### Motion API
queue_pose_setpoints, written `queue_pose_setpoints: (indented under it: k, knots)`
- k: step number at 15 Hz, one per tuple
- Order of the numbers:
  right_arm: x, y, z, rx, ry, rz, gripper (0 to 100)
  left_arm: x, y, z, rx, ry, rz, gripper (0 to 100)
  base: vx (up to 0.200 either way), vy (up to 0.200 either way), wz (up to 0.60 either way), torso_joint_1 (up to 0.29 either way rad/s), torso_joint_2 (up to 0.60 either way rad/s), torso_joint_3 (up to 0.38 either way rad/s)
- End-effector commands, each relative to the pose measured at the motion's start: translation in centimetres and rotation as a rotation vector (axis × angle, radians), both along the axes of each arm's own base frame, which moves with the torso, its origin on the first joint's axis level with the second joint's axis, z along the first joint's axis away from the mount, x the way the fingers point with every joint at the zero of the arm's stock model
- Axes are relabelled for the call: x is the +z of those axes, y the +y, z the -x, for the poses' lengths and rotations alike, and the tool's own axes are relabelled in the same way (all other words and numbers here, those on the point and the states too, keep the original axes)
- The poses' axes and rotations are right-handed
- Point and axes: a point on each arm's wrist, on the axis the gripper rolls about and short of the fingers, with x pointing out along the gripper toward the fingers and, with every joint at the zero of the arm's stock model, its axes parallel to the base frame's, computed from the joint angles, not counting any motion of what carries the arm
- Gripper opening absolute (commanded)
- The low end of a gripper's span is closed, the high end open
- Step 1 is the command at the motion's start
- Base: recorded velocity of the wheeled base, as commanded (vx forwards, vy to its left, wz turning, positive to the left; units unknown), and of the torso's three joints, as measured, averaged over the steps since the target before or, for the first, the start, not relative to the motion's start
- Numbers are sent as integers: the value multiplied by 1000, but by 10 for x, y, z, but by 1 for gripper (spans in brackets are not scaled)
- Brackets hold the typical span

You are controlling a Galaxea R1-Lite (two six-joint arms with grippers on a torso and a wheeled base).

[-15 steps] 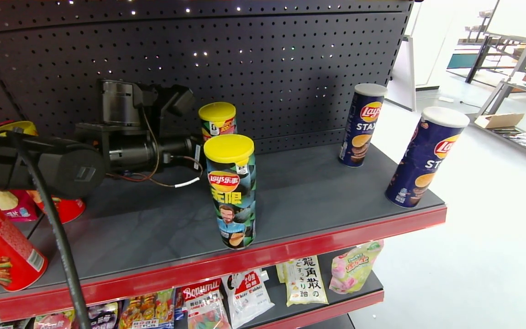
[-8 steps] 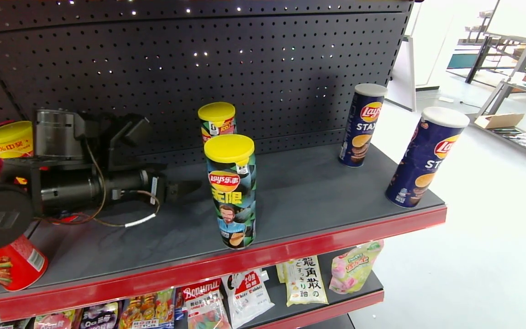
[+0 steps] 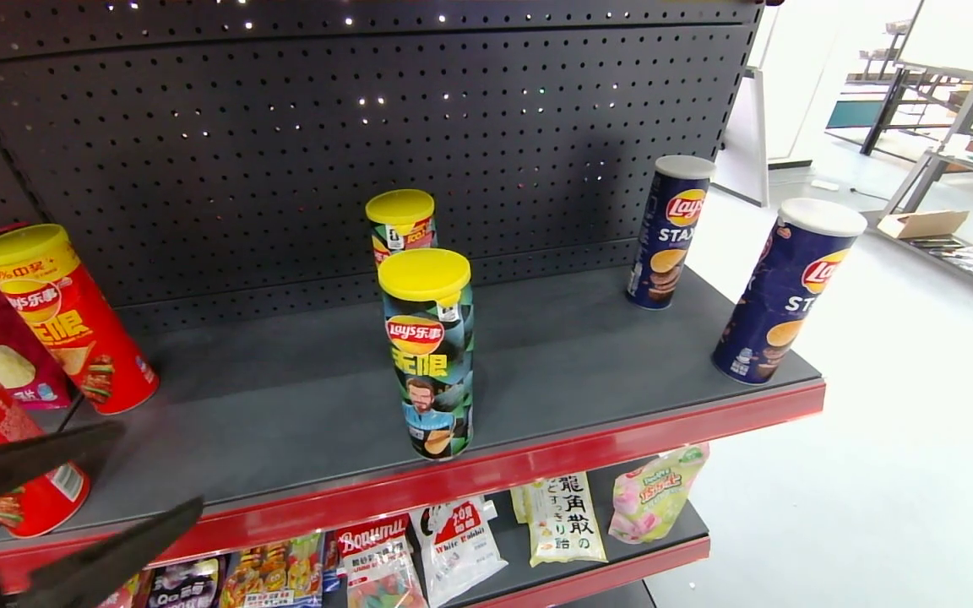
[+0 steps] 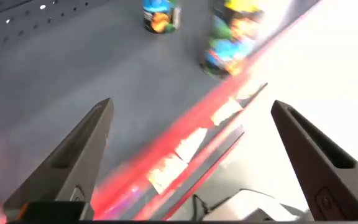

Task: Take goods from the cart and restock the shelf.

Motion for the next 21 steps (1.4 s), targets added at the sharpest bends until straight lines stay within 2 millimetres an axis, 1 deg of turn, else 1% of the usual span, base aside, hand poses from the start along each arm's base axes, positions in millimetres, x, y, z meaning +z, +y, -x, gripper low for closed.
queue_pose_setpoints:
  k: [1, 2, 3, 4, 5, 7, 8, 15, 17, 21]
  knots:
    - [0, 0, 0, 1, 1, 0, 100, -35, 29, 124, 20, -166, 76, 100, 0, 0, 0, 0, 0, 0]
    - [0, 0, 0, 1, 2, 0, 100, -44, 32, 136, 55, -189, 87, 100, 0, 0, 0, 0, 0, 0]
    - [0, 0, 0, 1, 2, 0, 100, -45, 35, 136, 197, -193, 69, 100, 0, 0, 0, 0, 0, 0]
    - [0, 0, 0, 1, 1, 0, 100, -44, 37, 135, 275, -205, 57, 100, 0, 0, 0, 0, 0, 0]
    - [0, 0, 0, 1, 1, 0, 100, -39, 39, 130, 403, -236, 47, 100, 0, 0, 0, 0, 0, 0]
    - [0, 0, 0, 7, 2, 6, 100, -33, 41, 130, 508, -255, 37, 100, 0, 0, 0, 0, 0, 0]
    - [0, 0, 0, 5, 2, 5, 100, -33, 42, 129, 544, -253, 29, 100, 0, 0, 600, -2, 2, -2]
    - [0, 0, 0, 5, 2, 5, 100, -32, 42, 128, 562, -246, 20, 100, 0, 0, 600, 3, 2, 3]
    - [0, 0, 0, 5, 2, 2, 100, -34, 42, 127, 561, -240, 17, 100, 0, 0, 0, 0, 0, 0]
    - [0, 0, 0, 5, 2, 0, 100, -49, 40, 121, 582, -185, 6, 100, 0, 0, 0, 0, 0, 0]
